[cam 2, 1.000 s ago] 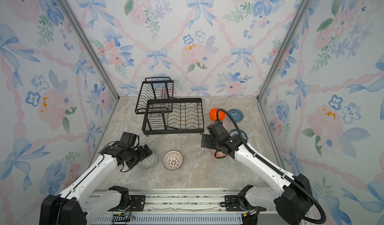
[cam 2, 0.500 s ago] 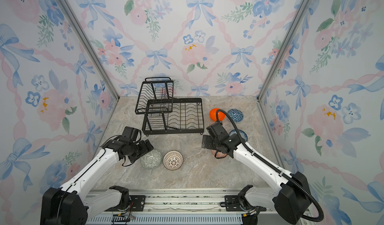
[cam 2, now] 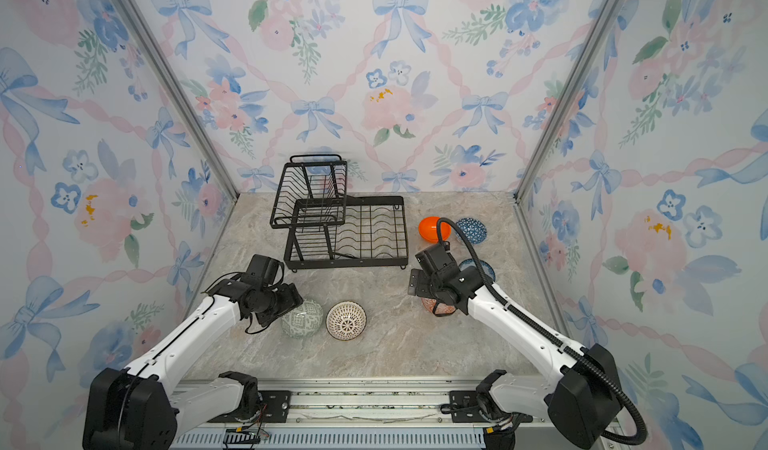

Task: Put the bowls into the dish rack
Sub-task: 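Lower left gripper onto the green patterned bowl rim and close it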

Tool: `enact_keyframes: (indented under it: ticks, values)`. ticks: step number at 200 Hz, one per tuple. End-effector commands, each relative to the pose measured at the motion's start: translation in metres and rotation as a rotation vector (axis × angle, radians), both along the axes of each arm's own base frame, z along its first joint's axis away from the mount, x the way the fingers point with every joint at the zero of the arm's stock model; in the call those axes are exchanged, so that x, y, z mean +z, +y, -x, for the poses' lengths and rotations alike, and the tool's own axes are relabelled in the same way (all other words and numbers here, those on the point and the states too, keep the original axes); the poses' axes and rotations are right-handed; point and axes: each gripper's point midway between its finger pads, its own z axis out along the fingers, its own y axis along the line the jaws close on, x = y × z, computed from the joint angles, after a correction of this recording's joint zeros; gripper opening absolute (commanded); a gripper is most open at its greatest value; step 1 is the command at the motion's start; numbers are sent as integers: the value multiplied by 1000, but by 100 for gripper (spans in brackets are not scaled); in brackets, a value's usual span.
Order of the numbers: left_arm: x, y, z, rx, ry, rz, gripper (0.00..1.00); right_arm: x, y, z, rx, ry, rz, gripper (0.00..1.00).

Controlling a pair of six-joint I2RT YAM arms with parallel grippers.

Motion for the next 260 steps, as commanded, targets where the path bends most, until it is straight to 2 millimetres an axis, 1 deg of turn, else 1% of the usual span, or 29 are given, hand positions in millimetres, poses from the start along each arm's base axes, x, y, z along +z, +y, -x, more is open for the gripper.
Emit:
enact_keyframes:
  ticks: [1, 9, 24, 49, 60, 73, 78, 86, 92, 112, 126, 147, 185, 205, 236, 260]
  values:
    - [-16, 8, 19, -9, 73, -41, 74, 0, -4, 1, -20, 21, -2, 97]
    - [-17, 9, 21, -13, 77, -46, 70, -1, -4, 2, -24, 23, -1, 97]
    - [-16, 8, 21, -15, 73, -41, 67, -1, -6, 3, -34, 26, 2, 97]
    - [-16, 7, 21, -17, 70, -39, 55, -1, -6, 5, -34, 27, -7, 97]
    - [-18, 6, 22, -22, 79, -32, 52, -2, -6, 6, -36, 32, -6, 97]
    - [-19, 4, 22, -28, 87, -25, 51, -2, -7, 6, -40, 36, -1, 97]
    - [-19, 3, 21, -31, 90, -24, 48, -3, -8, 6, -43, 38, 2, 97]
    - [-19, 2, 21, -39, 91, -23, 38, -1, -9, 6, -46, 33, 4, 97]
    - [-19, 2, 20, -39, 90, -24, 33, 0, -9, 6, -49, 30, 5, 97]
    - [-19, 2, 21, -41, 92, -23, 25, 1, -10, 8, -55, 20, 10, 97]
    - [-19, 1, 21, -42, 93, -21, 24, 3, -10, 8, -53, 9, -4, 97]
    - [-21, 0, 21, -49, 100, -26, 24, 6, -3, 8, -24, -16, -41, 97]
    - [-22, -2, 20, -62, 103, -38, 24, 12, -3, 9, -14, -53, -60, 97]
    - [-22, -4, 20, -68, 103, -48, 23, 17, 5, 9, 36, -66, -85, 97]
    - [-25, -4, 20, -71, 111, -62, 20, 18, 4, 9, 38, -74, -86, 97]
    - [-25, -5, 18, -73, 110, -70, 18, 17, -1, 9, 15, -72, -69, 97]
